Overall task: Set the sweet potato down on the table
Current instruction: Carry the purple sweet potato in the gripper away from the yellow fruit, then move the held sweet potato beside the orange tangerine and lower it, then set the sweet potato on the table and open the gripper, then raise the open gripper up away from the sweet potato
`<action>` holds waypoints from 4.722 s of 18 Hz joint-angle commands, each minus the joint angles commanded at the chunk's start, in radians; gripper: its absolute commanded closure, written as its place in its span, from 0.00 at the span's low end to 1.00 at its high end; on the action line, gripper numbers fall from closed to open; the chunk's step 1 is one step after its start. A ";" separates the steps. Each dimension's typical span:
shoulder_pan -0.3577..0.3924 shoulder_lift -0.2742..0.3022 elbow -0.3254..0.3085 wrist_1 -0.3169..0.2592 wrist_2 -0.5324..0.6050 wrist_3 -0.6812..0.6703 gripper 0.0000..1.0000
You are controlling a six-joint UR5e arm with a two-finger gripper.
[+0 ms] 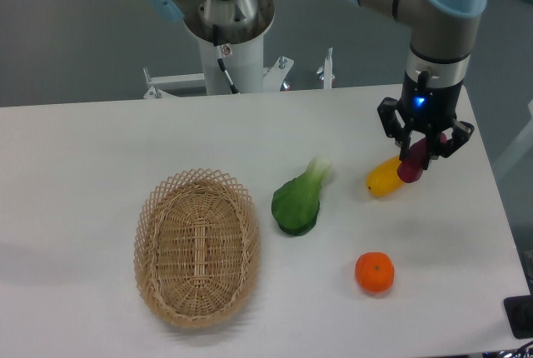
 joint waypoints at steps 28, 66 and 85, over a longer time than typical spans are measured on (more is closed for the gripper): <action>-0.230 -0.219 -0.060 0.342 0.075 -0.391 0.69; -0.313 -0.290 0.035 0.402 0.130 -0.443 0.00; -0.057 -0.087 0.087 0.041 0.018 -0.037 0.00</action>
